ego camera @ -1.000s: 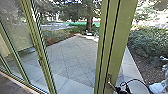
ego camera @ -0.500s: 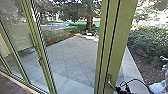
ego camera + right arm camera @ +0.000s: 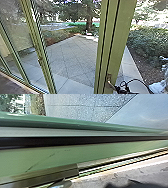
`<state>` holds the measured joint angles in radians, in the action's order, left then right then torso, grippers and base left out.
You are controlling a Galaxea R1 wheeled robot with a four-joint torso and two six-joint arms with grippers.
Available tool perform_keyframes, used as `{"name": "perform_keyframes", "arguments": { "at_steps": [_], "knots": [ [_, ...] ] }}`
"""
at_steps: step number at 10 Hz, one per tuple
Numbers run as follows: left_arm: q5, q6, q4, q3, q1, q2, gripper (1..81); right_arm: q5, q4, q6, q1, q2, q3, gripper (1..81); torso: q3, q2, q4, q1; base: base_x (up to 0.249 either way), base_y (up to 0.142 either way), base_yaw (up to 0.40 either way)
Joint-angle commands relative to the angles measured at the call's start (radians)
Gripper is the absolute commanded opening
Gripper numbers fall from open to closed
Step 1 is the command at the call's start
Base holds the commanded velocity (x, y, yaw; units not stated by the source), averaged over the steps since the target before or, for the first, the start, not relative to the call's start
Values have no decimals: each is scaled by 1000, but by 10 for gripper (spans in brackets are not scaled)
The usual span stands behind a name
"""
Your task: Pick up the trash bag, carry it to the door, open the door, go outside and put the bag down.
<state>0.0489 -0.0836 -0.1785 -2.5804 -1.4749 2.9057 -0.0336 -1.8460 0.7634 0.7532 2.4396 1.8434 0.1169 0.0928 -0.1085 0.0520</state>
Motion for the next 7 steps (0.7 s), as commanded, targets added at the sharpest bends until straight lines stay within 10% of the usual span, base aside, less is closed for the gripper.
{"name": "perform_keyframes", "arguments": {
  "at_steps": [1,7],
  "knots": [
    [60,-2,5,3,32,-11,10,172,-13,-9,-24,43,74,811,0,0,0,0,77,0,0],
    [60,-1,5,5,32,-11,10,172,-13,-9,-37,38,65,811,0,2,-2,-5,100,0,0]
  ]
}}
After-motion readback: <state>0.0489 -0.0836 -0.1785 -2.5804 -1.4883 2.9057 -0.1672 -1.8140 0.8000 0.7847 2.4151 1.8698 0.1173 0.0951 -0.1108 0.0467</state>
